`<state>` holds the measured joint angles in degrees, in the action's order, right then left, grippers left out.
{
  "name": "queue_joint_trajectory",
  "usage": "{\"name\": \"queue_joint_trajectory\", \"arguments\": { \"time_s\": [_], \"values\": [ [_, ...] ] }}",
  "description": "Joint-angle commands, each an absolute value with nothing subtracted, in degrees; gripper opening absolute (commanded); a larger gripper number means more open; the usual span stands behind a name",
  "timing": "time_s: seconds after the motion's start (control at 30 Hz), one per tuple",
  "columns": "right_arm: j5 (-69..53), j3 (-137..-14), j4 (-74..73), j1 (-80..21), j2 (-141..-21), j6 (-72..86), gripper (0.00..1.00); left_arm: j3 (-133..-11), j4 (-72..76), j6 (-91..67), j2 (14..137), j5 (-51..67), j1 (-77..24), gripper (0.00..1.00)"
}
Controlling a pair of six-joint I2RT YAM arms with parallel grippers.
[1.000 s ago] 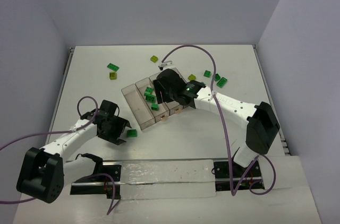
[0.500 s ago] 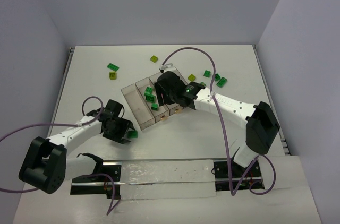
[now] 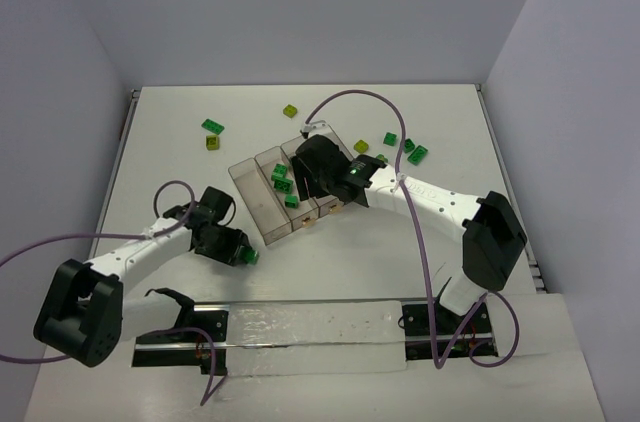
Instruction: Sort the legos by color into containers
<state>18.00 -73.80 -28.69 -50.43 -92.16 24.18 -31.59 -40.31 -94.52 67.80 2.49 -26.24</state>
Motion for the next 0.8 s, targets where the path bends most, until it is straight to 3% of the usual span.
{"name": "queue_joint_trajectory", "arguments": {
  "time_s": [0.0,0.17,0.3,0.5,0.77],
  "values": [
    [19.3,-73.8,-27.1,-50.1,-89.8,24.7,0.72,-36.5,-47.4,-95.6,62.7,-1.8,-26.6,0.22],
    [20.2,-73.3,-27.6,-49.8,-88.7,24.8,0.72,-44.7,-54.9,-92.4,53.8,-13.2,-26.6,0.18],
    [20.4,-71.5,-27.7,-48.6,-86.5,25.5,0.73,-54.2,-53.5,-84.9,54.1,-18.9,-26.6,0.15],
    [21.7,-65.6,-28.7,-45.3,-80.5,27.2,0.76,-65.1,-46.5,-69.0,66.2,-16.2,-27.0,0.15],
    [21.4,-54.4,-30.3,-37.2,-68.8,29.5,0.78,-76.1,-40.4,-60.2,81.7,-14.1,-27.9,0.16]
  ]
}}
